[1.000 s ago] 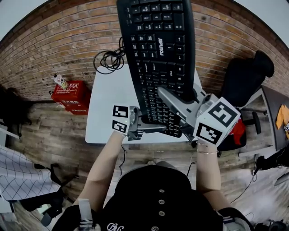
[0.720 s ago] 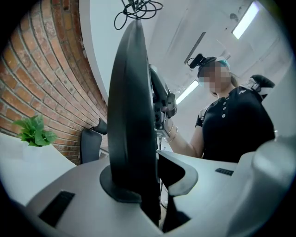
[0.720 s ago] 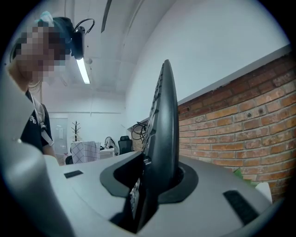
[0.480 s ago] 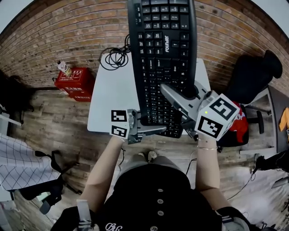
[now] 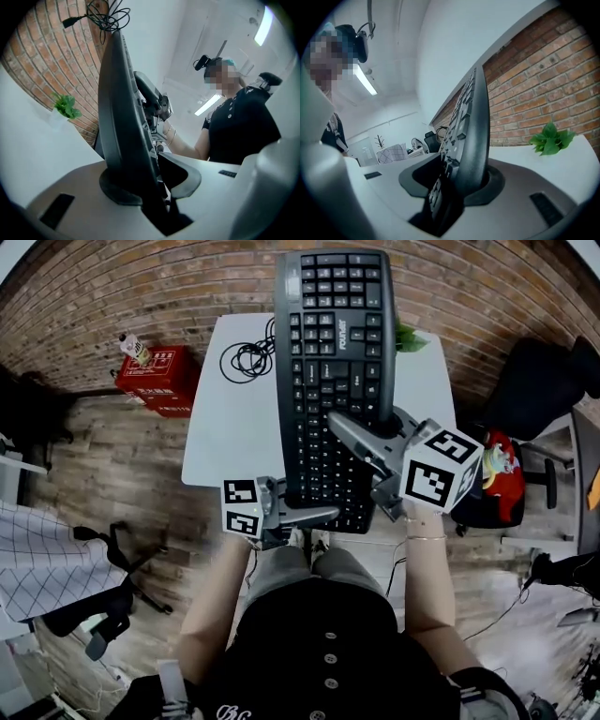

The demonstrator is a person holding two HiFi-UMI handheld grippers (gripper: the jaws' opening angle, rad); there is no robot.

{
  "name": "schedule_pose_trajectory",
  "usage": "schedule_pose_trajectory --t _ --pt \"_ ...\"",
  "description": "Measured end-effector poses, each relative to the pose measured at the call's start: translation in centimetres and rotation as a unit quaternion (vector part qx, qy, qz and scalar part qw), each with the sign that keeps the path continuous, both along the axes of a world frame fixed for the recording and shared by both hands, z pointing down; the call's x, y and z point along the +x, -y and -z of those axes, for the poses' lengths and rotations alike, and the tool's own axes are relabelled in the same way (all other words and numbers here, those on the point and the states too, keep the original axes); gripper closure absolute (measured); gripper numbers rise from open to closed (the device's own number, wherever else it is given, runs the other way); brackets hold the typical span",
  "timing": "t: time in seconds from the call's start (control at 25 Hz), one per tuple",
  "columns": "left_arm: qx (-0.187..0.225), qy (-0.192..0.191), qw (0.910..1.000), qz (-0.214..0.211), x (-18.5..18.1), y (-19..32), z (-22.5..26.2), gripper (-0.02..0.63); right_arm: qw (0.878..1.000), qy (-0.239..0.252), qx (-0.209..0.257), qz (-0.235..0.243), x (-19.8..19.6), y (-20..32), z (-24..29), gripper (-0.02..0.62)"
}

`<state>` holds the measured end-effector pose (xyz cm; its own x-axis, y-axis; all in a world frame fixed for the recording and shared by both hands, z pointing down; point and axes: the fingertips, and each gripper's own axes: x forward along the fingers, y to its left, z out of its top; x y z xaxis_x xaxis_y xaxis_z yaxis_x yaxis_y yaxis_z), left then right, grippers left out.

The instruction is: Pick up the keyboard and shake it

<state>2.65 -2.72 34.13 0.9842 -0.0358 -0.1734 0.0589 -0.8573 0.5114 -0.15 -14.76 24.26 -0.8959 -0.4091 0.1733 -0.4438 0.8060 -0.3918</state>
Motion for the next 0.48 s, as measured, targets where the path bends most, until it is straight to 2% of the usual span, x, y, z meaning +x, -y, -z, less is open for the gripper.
schedule_pose_trajectory --t 0.24,0.48 --pt "-0.065 -0.007 0.9977 0.022 -0.1 -1.8 -3.0 0.489 0.997 -0.017 -0.075 0.023 -0.6 -0.2 -5.5 0.43" --pt "-0.118 0.011 0.9926 0.027 -0.2 -3.4 -6.0 0.479 0.988 -0.002 -0.153 0.024 -0.3 -0.7 -10.6 0.423"
